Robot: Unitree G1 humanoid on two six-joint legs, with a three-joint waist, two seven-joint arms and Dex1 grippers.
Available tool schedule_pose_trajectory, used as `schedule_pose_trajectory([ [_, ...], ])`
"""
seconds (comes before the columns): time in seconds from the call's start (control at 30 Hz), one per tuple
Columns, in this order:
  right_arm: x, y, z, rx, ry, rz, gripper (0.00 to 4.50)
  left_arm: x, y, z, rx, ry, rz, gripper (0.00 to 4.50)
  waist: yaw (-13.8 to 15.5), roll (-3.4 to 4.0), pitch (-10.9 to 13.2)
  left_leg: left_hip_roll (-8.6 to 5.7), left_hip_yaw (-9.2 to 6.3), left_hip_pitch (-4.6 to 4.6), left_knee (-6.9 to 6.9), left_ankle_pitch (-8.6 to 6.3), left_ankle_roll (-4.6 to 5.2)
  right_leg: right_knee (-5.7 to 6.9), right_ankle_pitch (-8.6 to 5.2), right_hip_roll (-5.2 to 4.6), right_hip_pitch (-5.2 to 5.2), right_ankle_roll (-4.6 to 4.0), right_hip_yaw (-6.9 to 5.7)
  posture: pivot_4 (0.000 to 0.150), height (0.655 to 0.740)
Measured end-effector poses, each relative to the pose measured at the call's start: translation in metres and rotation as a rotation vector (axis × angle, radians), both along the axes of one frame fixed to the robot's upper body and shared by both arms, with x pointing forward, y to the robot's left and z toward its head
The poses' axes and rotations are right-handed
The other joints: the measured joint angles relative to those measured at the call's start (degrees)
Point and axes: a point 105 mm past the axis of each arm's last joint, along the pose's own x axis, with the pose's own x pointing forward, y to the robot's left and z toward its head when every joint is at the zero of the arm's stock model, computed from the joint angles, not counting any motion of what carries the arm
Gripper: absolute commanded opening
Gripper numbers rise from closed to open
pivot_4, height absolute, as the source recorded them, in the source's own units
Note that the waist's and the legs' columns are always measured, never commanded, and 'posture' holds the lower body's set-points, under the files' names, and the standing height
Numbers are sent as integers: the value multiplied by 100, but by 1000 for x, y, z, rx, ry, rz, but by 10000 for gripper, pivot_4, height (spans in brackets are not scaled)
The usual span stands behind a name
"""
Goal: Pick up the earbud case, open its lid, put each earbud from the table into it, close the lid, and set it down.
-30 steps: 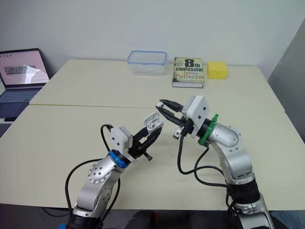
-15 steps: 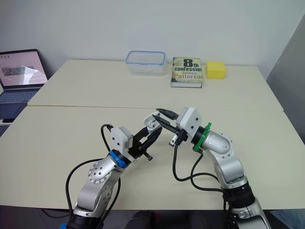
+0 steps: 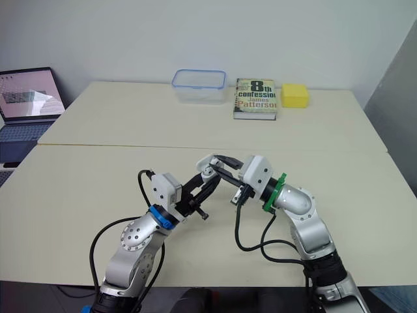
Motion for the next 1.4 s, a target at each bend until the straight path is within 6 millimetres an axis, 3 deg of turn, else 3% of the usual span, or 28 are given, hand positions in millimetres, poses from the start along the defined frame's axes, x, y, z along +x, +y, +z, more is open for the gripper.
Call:
schedule_pose_trajectory([
  [0.27, -1, 0, -2, -7, -1, 2, 3900, 0, 0, -1, 2, 3, -1, 7680, 0, 0, 0, 1, 1, 0, -1, 0, 0, 0, 0, 1, 0, 0, 1, 1500, 7400],
  [0.57, -7, -2, 1, -21, 31, 31, 35276, 0, 2, -2, 3, 5, 6, 7680, 1, 0, 0, 1, 0, -1, -1, 0, 0, -2, 0, 1, 0, 0, 1, 1500, 7400],
  [0.67, -17, -5, 6, -40, 28, 74, 35742, 0, 1, -2, 3, 5, 2, 7680, 2, 0, 0, 1, -1, -1, -1, 0, 1, -2, 0, 1, 0, 0, 1, 1500, 7400],
  [0.87, -29, -41, 27, -140, 21, 85, 35742, 0, 3, -3, 9, 7, 8, 7680, 10, 1, 1, 2, -1, -2, 1, -2, 3, -6, -1, 1, 3, 1, -2, 1500, 7400],
  [0.97, -26, -49, 40, -201, 35, 100, 29749, -1, 2, -3, 9, 8, -3, 7680, -13, 4, 3, 7, 11, 3, -2, -2, 3, -5, -1, 6, 0, 1, 3, 1500, 7400],
  [1.13, -7, -57, 74, -305, 22, 123, 11703, -3, -1, -3, 11, 13, -35, 7680, -9, 5, 4, 12, 10, 1, -1, -2, 3, -10, 1, 12, 0, -2, 3, 1500, 7400],
  [1.23, 10, -53, 82, -375, 31, 134, 649, -3, -5, 0, 6, 7, -60, 7680, -13, 8, 5, 11, 14, -2, -2, -2, 4, -8, 2, 13, -6, -3, 3, 1500, 7400],
  [1.4, 33, -32, 82, -497, 50, 189, 0, -5, -11, 0, 5, 20, -103, 7680, -29, 8, 6, 15, 20, -13, -3, -2, 4, -4, 3, 14, -23, -5, 9, 1500, 7400],
])
